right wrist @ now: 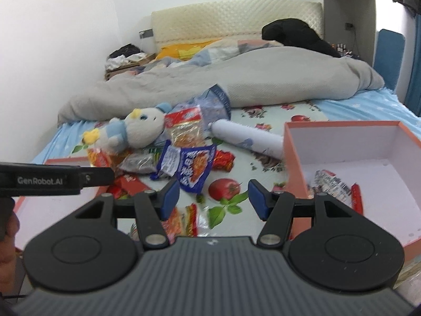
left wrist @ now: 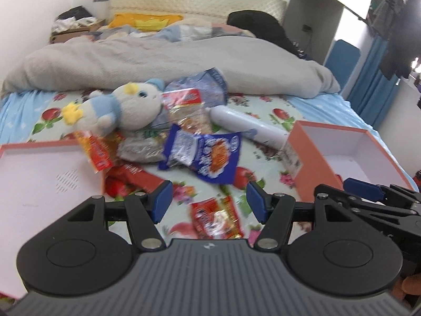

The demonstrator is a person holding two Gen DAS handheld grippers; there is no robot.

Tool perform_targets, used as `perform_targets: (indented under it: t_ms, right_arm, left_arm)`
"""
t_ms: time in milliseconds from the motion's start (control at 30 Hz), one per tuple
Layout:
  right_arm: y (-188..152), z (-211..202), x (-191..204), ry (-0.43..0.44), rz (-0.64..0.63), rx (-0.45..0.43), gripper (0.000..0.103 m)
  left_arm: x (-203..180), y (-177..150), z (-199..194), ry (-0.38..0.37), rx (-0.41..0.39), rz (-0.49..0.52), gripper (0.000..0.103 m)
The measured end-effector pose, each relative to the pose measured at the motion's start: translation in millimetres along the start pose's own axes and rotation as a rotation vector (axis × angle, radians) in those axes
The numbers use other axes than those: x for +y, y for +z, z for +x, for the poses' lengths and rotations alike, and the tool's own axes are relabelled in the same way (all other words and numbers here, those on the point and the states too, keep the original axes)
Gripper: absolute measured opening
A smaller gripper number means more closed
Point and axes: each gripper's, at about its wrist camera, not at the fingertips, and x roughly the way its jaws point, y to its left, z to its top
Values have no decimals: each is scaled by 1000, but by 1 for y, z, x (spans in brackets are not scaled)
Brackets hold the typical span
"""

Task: Organize snacks
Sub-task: 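Move both tools back over the snack pile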

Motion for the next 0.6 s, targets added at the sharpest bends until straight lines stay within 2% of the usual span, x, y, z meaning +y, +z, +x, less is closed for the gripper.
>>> perform_targets:
  t_ms: [333,600]
  right_arm:
    - [-24,7,18,38,-44,79,60]
    - [-41,14,35,83,-99,147,60]
  left_arm:
    - [40,-41,8,28,45,-139,67]
    - [62,-63,19,59,51,-199,67]
